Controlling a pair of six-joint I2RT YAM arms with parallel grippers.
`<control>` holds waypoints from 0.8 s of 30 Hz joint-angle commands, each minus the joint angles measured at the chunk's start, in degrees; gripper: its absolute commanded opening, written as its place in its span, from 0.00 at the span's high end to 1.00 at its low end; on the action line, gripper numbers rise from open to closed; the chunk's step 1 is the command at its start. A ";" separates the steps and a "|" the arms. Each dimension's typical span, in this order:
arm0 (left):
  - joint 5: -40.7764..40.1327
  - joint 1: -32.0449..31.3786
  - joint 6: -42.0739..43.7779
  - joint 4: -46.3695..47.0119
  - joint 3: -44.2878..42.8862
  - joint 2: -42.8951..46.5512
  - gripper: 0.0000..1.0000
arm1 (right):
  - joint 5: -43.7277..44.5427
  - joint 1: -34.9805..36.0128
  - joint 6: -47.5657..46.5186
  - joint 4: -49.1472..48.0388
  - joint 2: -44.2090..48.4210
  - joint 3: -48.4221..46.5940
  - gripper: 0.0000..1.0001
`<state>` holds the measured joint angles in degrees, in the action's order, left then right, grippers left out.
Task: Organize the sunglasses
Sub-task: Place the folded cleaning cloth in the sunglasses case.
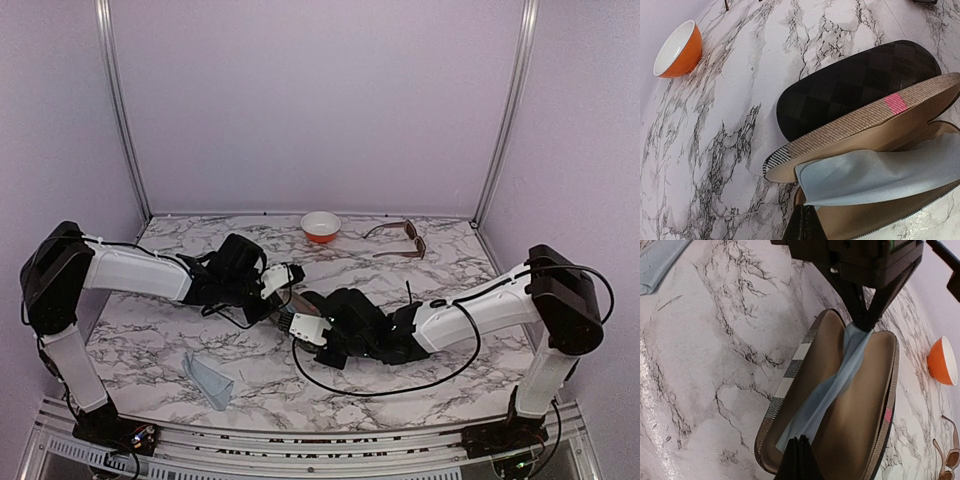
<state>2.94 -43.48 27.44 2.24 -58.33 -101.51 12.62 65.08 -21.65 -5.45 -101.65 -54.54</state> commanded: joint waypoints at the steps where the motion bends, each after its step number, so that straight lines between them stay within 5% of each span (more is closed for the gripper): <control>1: -2.48 0.59 0.72 -1.28 0.99 2.10 1.00 | -2.10 0.26 1.26 1.68 -1.13 -2.09 1.00; 24: -3.05 0.59 1.03 -3.28 2.09 2.02 1.00 | -4.34 0.27 3.10 3.38 -3.20 -3.00 1.00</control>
<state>2.04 -43.48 27.94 0.75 -56.71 -101.08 10.00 65.08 -19.64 -4.14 -103.83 -55.70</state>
